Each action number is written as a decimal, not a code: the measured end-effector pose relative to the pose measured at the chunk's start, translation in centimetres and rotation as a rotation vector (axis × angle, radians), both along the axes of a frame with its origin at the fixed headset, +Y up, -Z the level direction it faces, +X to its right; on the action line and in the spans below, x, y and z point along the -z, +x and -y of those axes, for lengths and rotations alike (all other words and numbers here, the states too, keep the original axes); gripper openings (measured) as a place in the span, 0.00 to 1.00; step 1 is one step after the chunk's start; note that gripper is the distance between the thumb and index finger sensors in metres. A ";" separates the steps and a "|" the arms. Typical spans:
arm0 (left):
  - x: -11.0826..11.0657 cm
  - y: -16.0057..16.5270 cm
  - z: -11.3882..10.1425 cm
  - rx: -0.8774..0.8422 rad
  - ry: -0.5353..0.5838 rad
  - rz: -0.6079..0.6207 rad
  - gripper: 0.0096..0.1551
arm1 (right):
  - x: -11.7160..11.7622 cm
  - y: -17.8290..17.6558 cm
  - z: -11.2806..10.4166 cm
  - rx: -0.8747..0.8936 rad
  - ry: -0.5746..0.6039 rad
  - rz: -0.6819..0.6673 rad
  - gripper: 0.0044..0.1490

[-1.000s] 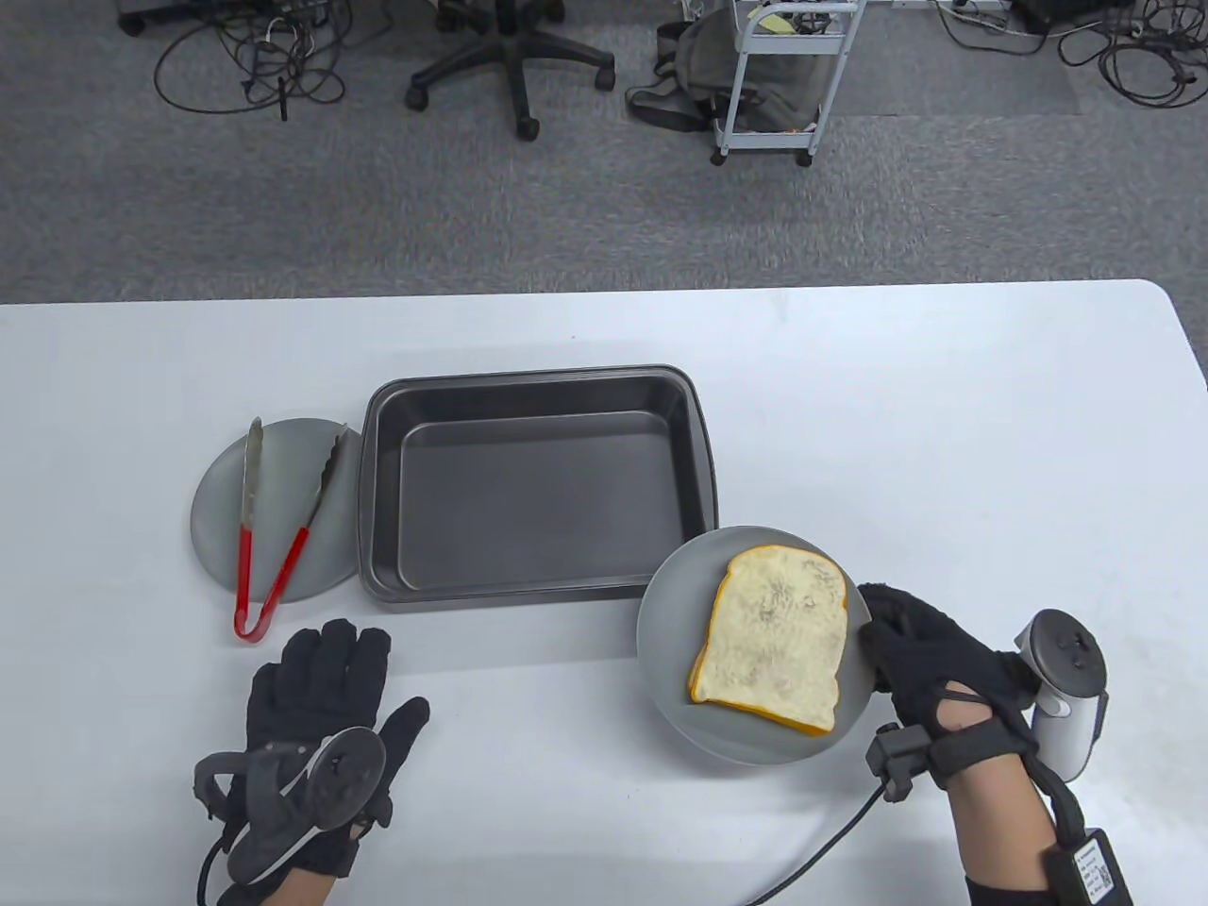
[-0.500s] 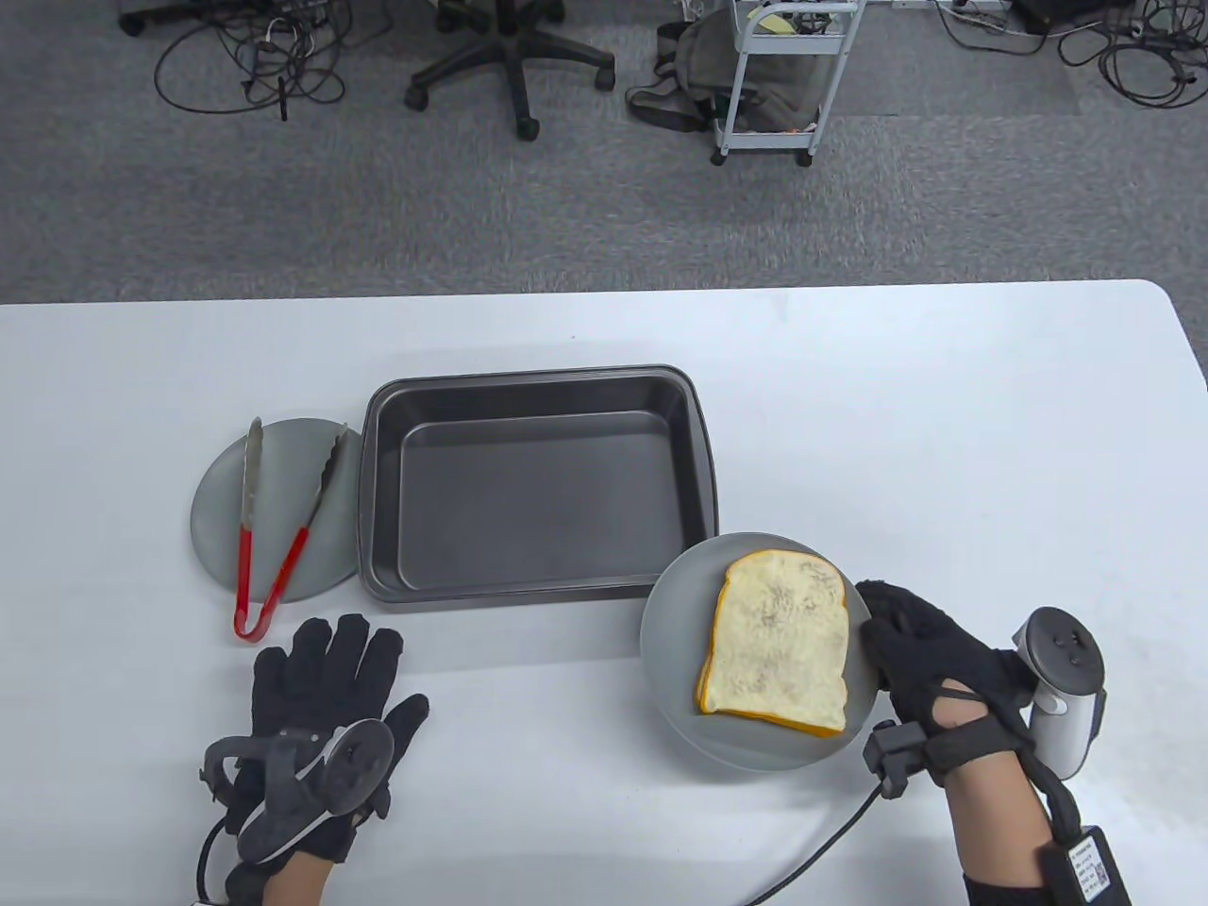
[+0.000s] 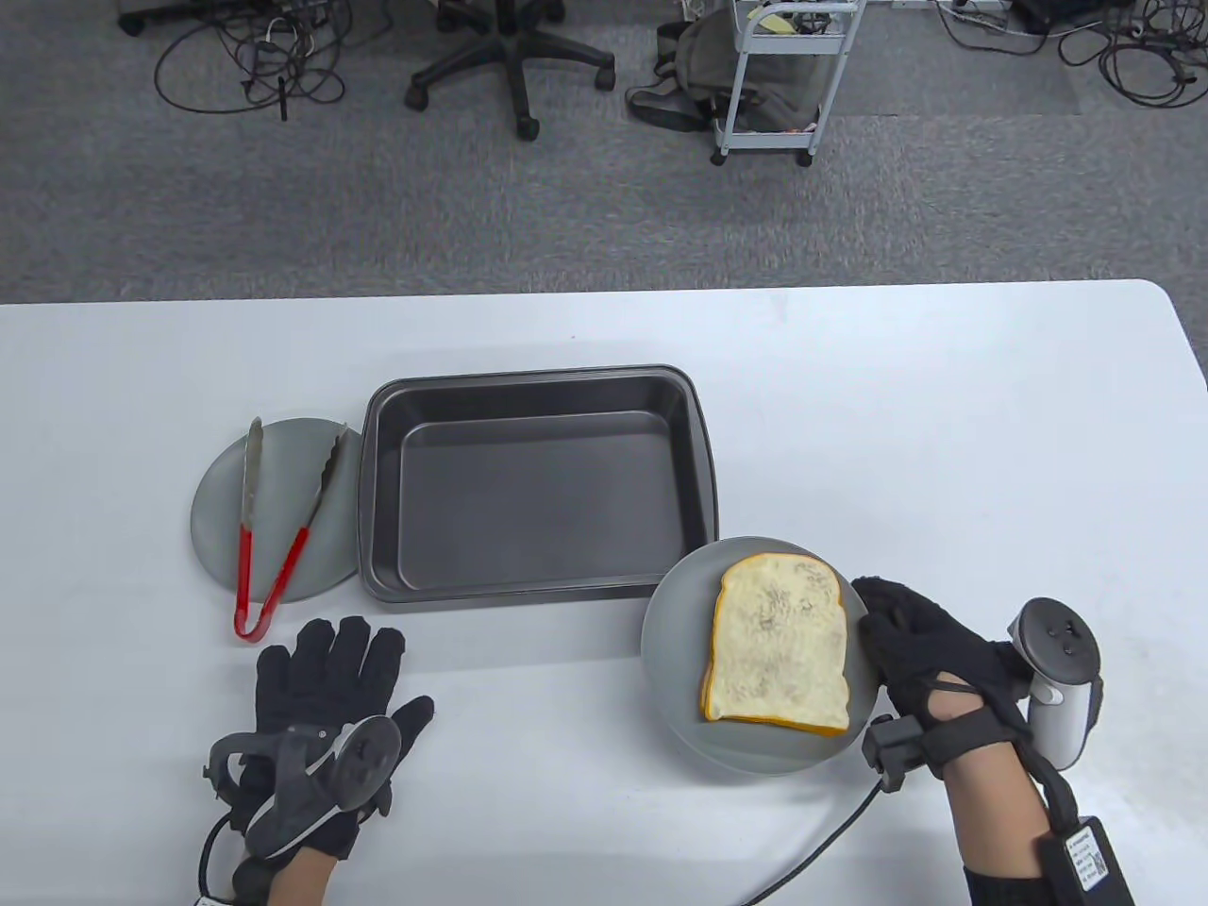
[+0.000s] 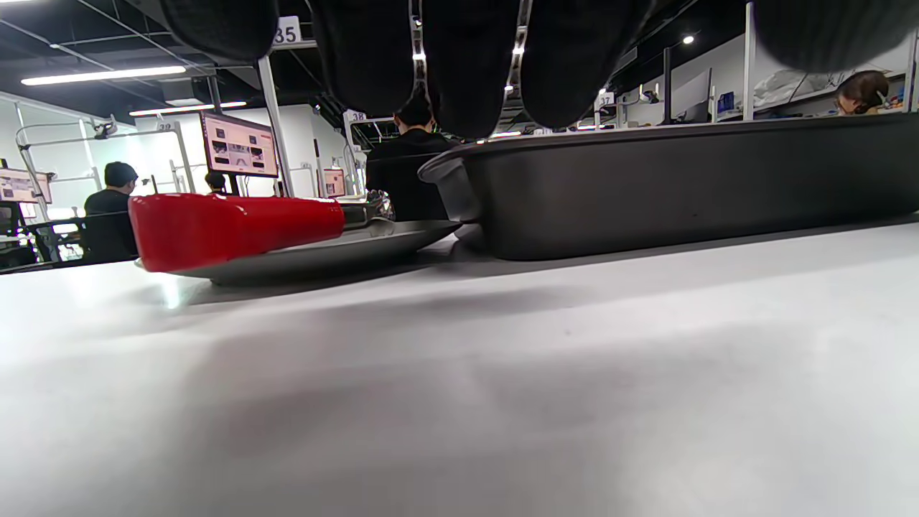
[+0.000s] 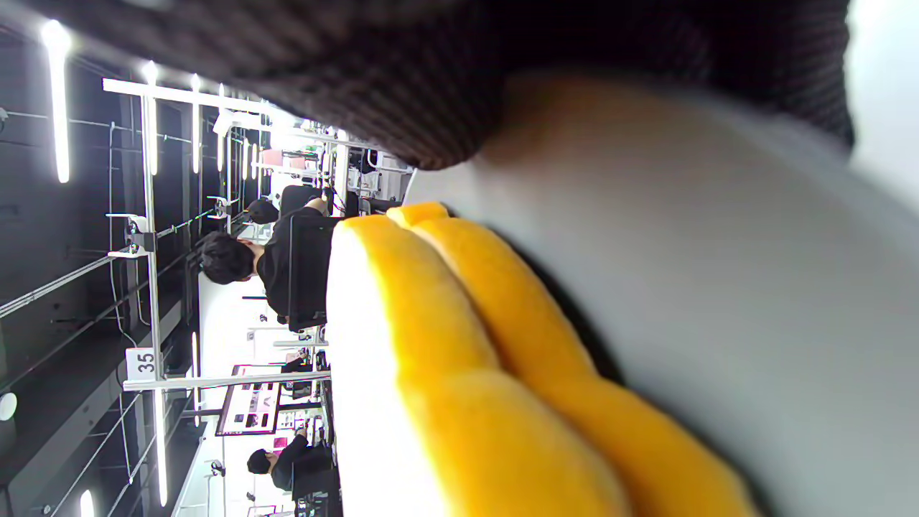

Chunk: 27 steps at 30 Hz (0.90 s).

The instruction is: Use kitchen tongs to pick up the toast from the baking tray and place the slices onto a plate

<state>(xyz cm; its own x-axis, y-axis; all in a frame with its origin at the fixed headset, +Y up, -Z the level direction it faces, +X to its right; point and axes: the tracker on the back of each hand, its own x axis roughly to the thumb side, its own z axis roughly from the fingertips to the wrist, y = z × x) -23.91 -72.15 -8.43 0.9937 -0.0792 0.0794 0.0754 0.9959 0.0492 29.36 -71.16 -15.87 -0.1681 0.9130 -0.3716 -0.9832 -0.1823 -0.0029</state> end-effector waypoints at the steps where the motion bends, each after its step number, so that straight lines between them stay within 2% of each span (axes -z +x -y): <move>1: 0.0 0.0 0.0 -0.005 -0.004 0.001 0.46 | 0.3 0.0 -0.1 -0.005 -0.001 0.004 0.31; 6: 0.1 -0.1 -0.1 -0.024 -0.004 0.014 0.46 | 2.8 0.8 -1.4 -0.059 -0.004 0.038 0.31; 11: 0.2 -0.4 0.0 -0.022 -0.005 0.021 0.46 | 6.5 2.0 -2.3 -0.097 0.001 0.083 0.30; 18: 0.1 -0.7 -0.2 -0.033 -0.003 0.020 0.47 | 12.2 4.6 -1.7 -0.126 -0.029 0.180 0.29; 27: 0.3 -0.7 -0.2 -0.053 -0.003 0.027 0.48 | 16.0 6.5 0.6 -0.164 -0.088 0.242 0.29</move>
